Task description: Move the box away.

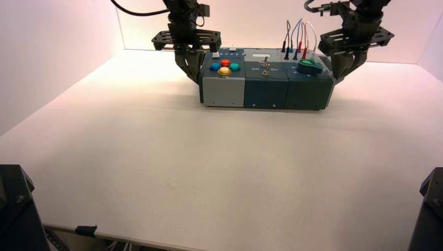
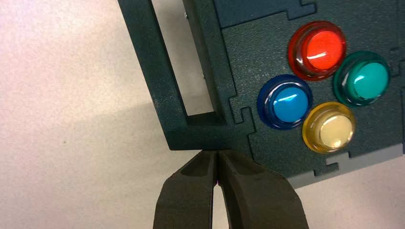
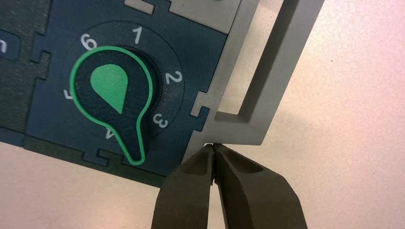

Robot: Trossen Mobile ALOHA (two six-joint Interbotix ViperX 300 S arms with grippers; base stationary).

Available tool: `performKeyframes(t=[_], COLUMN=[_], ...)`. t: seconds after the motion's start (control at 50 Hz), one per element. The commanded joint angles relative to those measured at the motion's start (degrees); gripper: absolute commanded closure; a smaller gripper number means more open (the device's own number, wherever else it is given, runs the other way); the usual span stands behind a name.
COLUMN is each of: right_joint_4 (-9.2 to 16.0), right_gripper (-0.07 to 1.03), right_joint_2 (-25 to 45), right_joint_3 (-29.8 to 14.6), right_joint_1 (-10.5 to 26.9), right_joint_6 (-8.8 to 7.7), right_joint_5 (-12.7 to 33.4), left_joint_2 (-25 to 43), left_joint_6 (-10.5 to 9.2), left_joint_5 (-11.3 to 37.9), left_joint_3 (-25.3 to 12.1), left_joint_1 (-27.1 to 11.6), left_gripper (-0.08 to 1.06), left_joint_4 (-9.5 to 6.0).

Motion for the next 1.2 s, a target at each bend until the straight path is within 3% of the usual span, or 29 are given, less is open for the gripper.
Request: performKeyframes(t=[0.02, 0.72, 0.98, 1.2], right_joint_4=[2.1, 3.5, 3.5, 4.2], right_gripper=[0.98, 0.99, 0.99, 0.98], right_joint_2=[-2.5, -4.0, -7.5, -10.9], right_joint_3=[0.1, 2.4, 1.8, 2.3], right_joint_1=[1.8, 1.8, 1.3, 1.4], right_joint_6=[0.09, 0.18, 1.05, 1.14], right_joint_5=[-0.1, -1.1, 3.3, 7.3], left_joint_2=[-3.3, -1.5, -6.2, -11.0], left_joint_6=[1.14, 2.64, 2.81, 4.13], left_joint_5=[-0.4, -0.4, 1.4, 5.2], left_joint_3=[-2.3, -4.4, -2.7, -1.2], left_joint_1=[0.3, 0.8, 0.8, 1.1], left_gripper=[1.01, 1.01, 1.01, 1.01], left_joint_4=[0.00, 0.00, 0.00, 0.00])
